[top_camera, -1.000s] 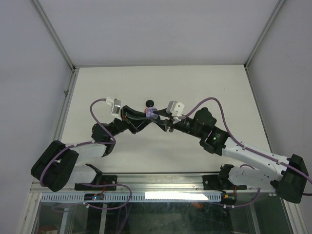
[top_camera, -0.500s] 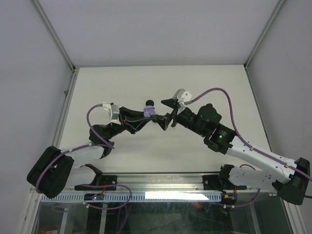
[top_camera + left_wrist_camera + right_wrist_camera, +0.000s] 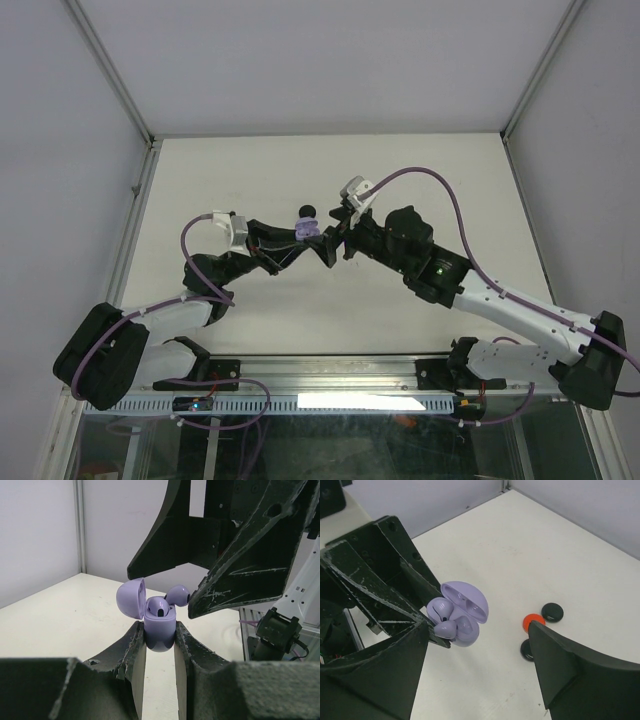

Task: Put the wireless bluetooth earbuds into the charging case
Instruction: Place the earbud in the charging case, then close the charging case.

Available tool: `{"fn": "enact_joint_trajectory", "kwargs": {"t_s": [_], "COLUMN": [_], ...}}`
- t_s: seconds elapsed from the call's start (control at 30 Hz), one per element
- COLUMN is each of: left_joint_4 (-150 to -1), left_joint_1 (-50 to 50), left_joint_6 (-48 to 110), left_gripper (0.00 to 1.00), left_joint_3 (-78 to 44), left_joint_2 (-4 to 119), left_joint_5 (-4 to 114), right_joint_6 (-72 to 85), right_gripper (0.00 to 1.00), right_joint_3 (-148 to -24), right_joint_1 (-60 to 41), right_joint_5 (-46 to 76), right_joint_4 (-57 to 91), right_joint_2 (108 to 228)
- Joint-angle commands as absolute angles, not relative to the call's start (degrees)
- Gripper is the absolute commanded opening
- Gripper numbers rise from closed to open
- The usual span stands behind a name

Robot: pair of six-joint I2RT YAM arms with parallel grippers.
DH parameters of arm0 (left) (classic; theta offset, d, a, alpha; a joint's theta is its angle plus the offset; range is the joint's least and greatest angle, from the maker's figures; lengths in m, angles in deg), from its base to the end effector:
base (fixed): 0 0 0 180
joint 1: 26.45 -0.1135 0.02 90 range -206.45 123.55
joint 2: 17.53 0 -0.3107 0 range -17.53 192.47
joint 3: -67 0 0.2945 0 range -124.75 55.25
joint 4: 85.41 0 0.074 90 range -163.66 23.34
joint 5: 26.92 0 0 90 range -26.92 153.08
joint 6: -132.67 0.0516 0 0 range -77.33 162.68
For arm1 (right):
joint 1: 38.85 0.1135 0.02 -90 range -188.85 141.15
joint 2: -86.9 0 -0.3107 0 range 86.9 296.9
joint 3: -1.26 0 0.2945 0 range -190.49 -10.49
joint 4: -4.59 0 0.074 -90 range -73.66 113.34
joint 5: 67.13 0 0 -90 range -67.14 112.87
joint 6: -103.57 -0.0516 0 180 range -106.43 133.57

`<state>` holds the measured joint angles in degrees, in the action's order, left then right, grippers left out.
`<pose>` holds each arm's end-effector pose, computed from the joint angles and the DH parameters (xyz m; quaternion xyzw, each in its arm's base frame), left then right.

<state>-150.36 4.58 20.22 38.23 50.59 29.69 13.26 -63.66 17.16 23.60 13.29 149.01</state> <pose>0.1889 -0.1468 0.2657 0.2806 0.4908 -0.5014 0.6550 0.1648 0.2432 0.3897 -0.3431 0.6585 0.3119 0.5928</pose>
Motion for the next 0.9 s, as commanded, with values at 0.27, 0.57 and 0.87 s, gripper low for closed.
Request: {"fn": "enact_joint_trajectory", "kwargs": {"t_s": [0.27,0.57,0.87], "left_joint_4": [-156.7,-157.8,-160.1], "left_joint_1": [4.2,4.2,4.2], "left_joint_6": [18.9,17.0,15.5], "left_gripper": [0.0,0.0,0.0], "left_joint_3": [37.5,38.1,39.6], "left_joint_2": [50.5,50.0,51.8], "left_joint_5": [26.8,24.8,28.0], "right_joint_6": [16.5,14.5,12.7], "right_gripper": [0.84,0.84,0.86], "right_joint_3": [-64.3,-66.6,-69.0], "right_joint_1": [13.8,9.2,5.6], "right_joint_5": [23.6,15.3,7.9], "right_joint_4": [17.7,20.9,23.8], "right_joint_2": [143.3,145.9,146.5]}}
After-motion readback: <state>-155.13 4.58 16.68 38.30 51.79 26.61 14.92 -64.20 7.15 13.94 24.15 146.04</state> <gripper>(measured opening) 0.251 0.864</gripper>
